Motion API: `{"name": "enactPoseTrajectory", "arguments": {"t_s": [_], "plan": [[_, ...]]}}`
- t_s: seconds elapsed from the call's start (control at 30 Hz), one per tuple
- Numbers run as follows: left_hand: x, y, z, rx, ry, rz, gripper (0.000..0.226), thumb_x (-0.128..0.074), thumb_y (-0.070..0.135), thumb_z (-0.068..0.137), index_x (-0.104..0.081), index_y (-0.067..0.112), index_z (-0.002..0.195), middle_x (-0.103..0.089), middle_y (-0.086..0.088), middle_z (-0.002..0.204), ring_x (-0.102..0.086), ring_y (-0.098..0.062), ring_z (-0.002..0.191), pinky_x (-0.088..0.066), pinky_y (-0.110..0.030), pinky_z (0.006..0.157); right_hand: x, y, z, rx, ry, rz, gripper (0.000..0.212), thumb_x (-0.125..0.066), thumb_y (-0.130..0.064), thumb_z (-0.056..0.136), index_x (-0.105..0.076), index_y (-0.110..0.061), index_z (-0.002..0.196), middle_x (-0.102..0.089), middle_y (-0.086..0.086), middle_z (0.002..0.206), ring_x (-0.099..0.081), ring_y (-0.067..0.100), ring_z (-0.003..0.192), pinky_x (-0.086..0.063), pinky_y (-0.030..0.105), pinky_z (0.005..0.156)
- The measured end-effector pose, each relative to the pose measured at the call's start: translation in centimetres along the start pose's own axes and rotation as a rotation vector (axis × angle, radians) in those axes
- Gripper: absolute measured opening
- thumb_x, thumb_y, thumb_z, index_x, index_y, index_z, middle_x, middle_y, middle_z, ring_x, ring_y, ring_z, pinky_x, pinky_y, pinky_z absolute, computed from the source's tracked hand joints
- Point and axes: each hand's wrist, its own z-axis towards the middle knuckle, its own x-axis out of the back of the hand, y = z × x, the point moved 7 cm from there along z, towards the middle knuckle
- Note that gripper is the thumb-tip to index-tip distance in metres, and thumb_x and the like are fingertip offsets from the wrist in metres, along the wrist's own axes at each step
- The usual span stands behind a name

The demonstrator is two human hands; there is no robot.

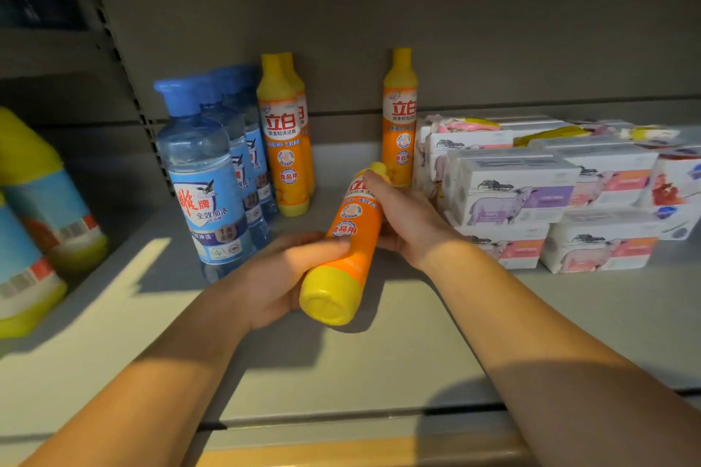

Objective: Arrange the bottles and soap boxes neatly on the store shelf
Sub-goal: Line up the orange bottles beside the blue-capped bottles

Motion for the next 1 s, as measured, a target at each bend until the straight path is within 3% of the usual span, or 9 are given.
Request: {"name": "enactPoseTrajectory", "arguments": {"t_s": [0.17, 0.3, 0.47, 0.57, 0.67, 0.73, 0.83, 0.9, 1.0], "plan": [[0.4, -0.2, 0.0, 0.012, 0.021, -0.053, 0.052, -0.071, 0.033, 0.066, -0.062, 0.013, 0.113, -0.074, -0.016, 0.098, -0.071, -0.032, 0.089, -0.057, -0.047, 0.08, -0.4, 0.4, -0.2, -0.074, -0.04, 0.025, 0.04, -0.071, -0.045, 0.084, -0.059, -0.019, 0.113, -0.072, 0.011, 0.104, -0.073, 0.025, 0.092, -0.061, 0.041, 0.071], [0.1, 0.2, -0.1, -0.009, -0.042, -0.108, 0.05, -0.068, 0.021, 0.069, -0.06, 0.014, 0.118, -0.072, -0.019, 0.107, -0.071, -0.032, 0.095, -0.058, -0.046, 0.081, -0.6, -1.5, -0.3, 0.062, -0.097, 0.147, 0.033, -0.061, -0.031, 0.091, -0.058, -0.019, 0.121, -0.069, 0.011, 0.109, -0.07, 0.025, 0.096, -0.058, 0.037, 0.069], [-0.6, 1.0, -0.6, -0.014, -0.223, -0.357, 0.089, -0.09, 0.031, 0.047, -0.056, 0.008, 0.126, -0.068, -0.027, 0.107, -0.068, -0.035, 0.076, -0.058, -0.04, 0.067, -2.6, -4.8, -2.1, 0.296, -0.375, 0.233, 0.046, -0.056, -0.024, 0.091, -0.049, -0.038, 0.135, -0.067, 0.002, 0.11, -0.069, 0.015, 0.092, -0.055, 0.032, 0.07], [-1.4, 1.1, -1.3, 0.027, -0.403, -0.457, 0.08, -0.087, 0.043, 0.061, -0.059, 0.003, 0.125, -0.067, -0.023, 0.09, -0.065, -0.031, 0.063, -0.055, -0.036, 0.061, -3.1, -5.2, -3.1, 0.288, -0.453, 0.292, 0.047, -0.055, -0.021, 0.095, -0.046, -0.027, 0.14, -0.067, 0.005, 0.105, -0.067, 0.02, 0.093, -0.057, 0.033, 0.07], [-1.7, 1.1, -1.7, 0.034, -0.525, -0.466, 0.075, -0.078, 0.047, 0.074, -0.056, 0.001, 0.13, -0.066, -0.025, 0.099, -0.067, -0.032, 0.063, -0.056, -0.036, 0.06, -3.3, -5.2, -3.6, 0.263, -0.504, 0.322, 0.041, -0.059, -0.02, 0.09, -0.052, -0.016, 0.13, -0.067, 0.008, 0.102, -0.066, 0.024, 0.094, -0.057, 0.037, 0.08], [-1.5, 1.3, -1.4, 0.005, -0.443, -0.401, 0.072, -0.079, 0.048, 0.072, -0.06, 0.005, 0.126, -0.067, -0.024, 0.108, -0.068, -0.032, 0.066, -0.057, -0.038, 0.059, -2.9, -5.5, -3.5, 0.297, -0.453, 0.305, 0.042, -0.061, -0.019, 0.086, -0.055, -0.013, 0.127, -0.069, 0.009, 0.099, -0.067, 0.024, 0.092, -0.057, 0.037, 0.078], [0.7, 1.3, -0.2, -0.077, -0.06, -0.26, 0.06, -0.075, 0.044, 0.064, -0.066, 0.014, 0.115, -0.073, -0.016, 0.101, -0.072, -0.03, 0.076, -0.059, -0.04, 0.061, -1.6, -6.0, -3.2, 0.39, -0.252, 0.191, 0.049, -0.068, -0.021, 0.083, -0.054, -0.015, 0.13, -0.072, 0.006, 0.105, -0.069, 0.024, 0.097, -0.057, 0.038, 0.079], [1.5, 2.2, 0.0, -0.257, 0.112, 0.053, 0.051, -0.069, 0.038, 0.07, -0.064, 0.021, 0.118, -0.075, -0.003, 0.1, -0.073, -0.02, 0.087, -0.059, -0.031, 0.071, -0.7, -6.4, -3.3, 0.481, -0.086, 0.083, 0.052, -0.072, -0.019, 0.084, -0.053, -0.019, 0.132, -0.071, 0.005, 0.111, -0.069, 0.019, 0.102, -0.058, 0.037, 0.081], [0.7, 3.3, -0.4, -0.457, 0.238, 0.44, 0.049, -0.074, 0.04, 0.067, -0.058, 0.036, 0.113, -0.071, 0.019, 0.101, -0.068, 0.001, 0.091, -0.051, -0.012, 0.072, -0.3, -7.1, -4.2, 0.637, 0.102, -0.039, 0.049, -0.078, -0.026, 0.079, -0.054, -0.035, 0.12, -0.069, -0.008, 0.106, -0.067, -0.002, 0.093, -0.054, 0.015, 0.068]]}}
